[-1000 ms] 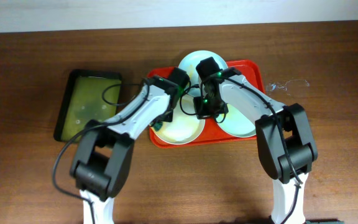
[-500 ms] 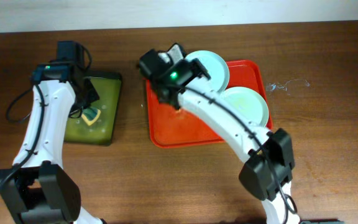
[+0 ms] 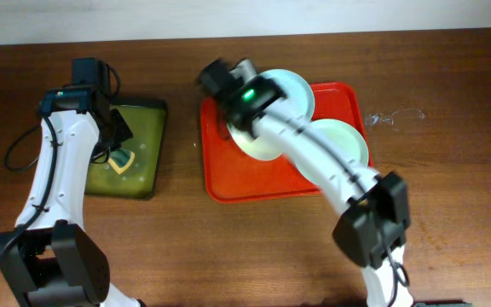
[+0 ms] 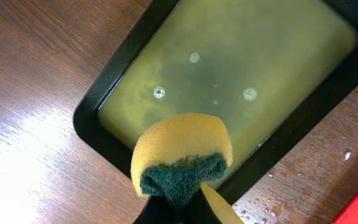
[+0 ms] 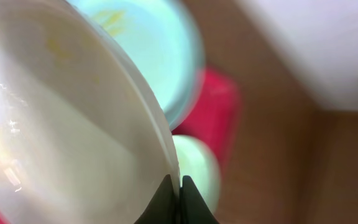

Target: Clean dirty plates on tray and stack at the side

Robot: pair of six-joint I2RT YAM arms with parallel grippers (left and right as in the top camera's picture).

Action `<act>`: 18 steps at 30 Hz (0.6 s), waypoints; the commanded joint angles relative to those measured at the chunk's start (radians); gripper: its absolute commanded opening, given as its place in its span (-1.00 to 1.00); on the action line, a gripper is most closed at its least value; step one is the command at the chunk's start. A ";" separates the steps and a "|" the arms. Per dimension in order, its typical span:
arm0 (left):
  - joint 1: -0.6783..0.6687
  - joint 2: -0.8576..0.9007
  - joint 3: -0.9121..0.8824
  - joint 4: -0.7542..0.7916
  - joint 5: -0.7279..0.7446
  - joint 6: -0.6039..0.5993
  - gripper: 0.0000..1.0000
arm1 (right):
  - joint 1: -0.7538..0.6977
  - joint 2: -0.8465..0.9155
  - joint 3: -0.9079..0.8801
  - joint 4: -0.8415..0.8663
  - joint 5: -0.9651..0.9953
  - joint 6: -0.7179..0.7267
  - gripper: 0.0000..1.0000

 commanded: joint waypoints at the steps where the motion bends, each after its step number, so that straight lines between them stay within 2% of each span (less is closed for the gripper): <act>1: 0.001 -0.008 -0.008 0.000 0.008 -0.011 -1.00 | -0.204 -0.030 0.011 -0.017 -0.634 0.004 -0.92; 2: 0.000 -0.008 -0.008 0.003 0.012 -0.011 -1.00 | -0.278 -0.030 -0.013 -0.017 -0.787 0.004 -0.92; 3: 0.000 -0.008 -0.008 0.005 0.033 -0.011 -1.00 | -0.318 -0.030 -0.036 -0.013 -0.858 0.004 -0.92; 6: 0.000 -0.008 -0.008 0.014 0.090 -0.001 -1.00 | -0.397 -0.030 -0.172 0.027 -0.919 0.004 -0.92; 11: -0.037 -0.008 -0.015 0.055 0.211 0.060 -1.00 | -0.363 -0.030 -0.443 0.297 -1.020 0.004 -0.92; 18: -0.201 -0.008 -0.015 0.110 0.299 0.059 -1.00 | -0.305 -0.029 -0.565 0.442 -0.939 0.005 -0.92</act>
